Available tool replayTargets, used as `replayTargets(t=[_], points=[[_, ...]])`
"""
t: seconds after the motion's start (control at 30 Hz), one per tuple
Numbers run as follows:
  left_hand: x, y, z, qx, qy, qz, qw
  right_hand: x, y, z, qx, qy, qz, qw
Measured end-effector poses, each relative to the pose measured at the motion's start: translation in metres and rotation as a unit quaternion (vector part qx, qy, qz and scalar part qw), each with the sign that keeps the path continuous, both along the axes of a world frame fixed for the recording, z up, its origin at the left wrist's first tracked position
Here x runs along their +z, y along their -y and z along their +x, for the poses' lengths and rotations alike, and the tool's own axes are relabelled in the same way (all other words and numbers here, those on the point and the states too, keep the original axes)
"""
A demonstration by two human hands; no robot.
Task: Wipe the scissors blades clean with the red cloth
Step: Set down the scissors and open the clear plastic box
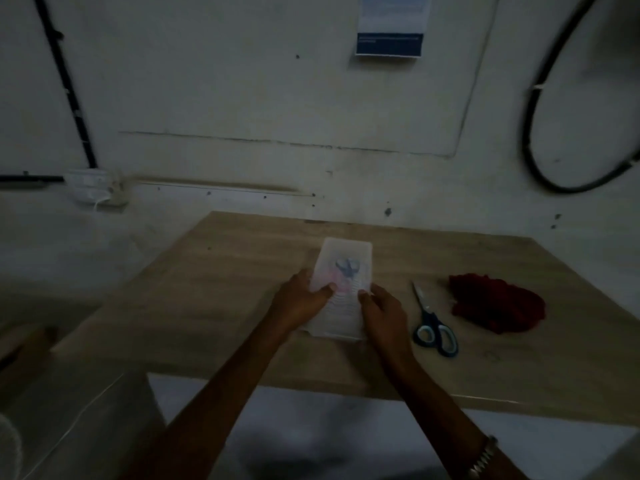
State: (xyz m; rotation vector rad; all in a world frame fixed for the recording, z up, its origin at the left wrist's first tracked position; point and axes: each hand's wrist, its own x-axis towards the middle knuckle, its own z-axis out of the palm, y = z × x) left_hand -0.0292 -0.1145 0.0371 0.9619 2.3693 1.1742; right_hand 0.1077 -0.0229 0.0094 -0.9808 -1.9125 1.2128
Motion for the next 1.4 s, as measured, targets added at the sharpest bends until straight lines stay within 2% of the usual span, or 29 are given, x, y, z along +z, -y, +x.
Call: replayTargets(t=[0.1,0.17,0.27,0.37,0.47,0.53,0.63,0.7,0.73,0.87,0.97,1.03,1.13,1.2,1.3,1.4], points=[[-0.003,-0.031,0.032,-0.006,-0.076,-0.033,0.997,0.007,-0.019,0.029,-0.031,0.011,0.004,0.999],[-0.003,-0.04,0.04,0.002,-0.096,-0.037,0.995,0.014,-0.022,0.038,-0.025,0.016,-0.014,0.999],[0.002,-0.041,0.044,0.011,-0.068,-0.012,0.998,0.03,-0.017,0.042,-0.021,0.055,-0.002,0.998],[0.018,-0.033,0.051,0.027,-0.027,0.037,0.999,0.059,0.0,0.042,-0.053,0.045,0.081,0.994],[0.031,-0.013,0.047,0.059,0.046,0.14,0.987,0.089,0.029,0.04,-0.07,-0.024,0.161,0.984],[0.034,0.005,0.04,0.048,0.155,0.231,0.959,0.102,0.056,0.033,-0.028,-0.038,0.217,0.975],[0.032,0.03,0.015,0.034,0.314,0.321,0.893,0.106,0.095,0.007,0.084,0.068,0.306,0.946],[0.03,0.046,-0.01,0.034,0.369,0.314,0.874,0.097,0.109,-0.019,0.124,0.123,0.329,0.928],[0.028,0.052,-0.022,0.047,0.374,0.294,0.878,0.089,0.112,-0.032,0.139,0.142,0.315,0.928],[0.025,0.078,-0.062,0.134,0.272,0.158,0.94,0.062,0.127,-0.083,0.2,0.173,0.271,0.926],[0.017,0.087,-0.089,0.175,0.218,0.084,0.956,0.051,0.137,-0.107,0.226,0.16,0.259,0.925],[0.009,0.092,-0.11,0.162,0.174,0.056,0.97,0.048,0.137,-0.109,0.234,0.146,0.256,0.926],[-0.006,0.093,-0.133,0.162,0.074,0.018,0.984,0.046,0.117,-0.091,0.201,0.106,0.275,0.934],[-0.017,0.088,-0.136,0.172,-0.031,-0.024,0.984,0.048,0.091,-0.072,0.156,0.072,0.287,0.942],[-0.026,0.082,-0.13,0.153,-0.164,-0.088,0.971,0.06,0.048,-0.031,0.073,0.067,0.298,0.95],[-0.032,0.072,-0.119,0.154,-0.273,-0.068,0.947,0.069,0.0,0.016,-0.012,0.109,0.285,0.952]])
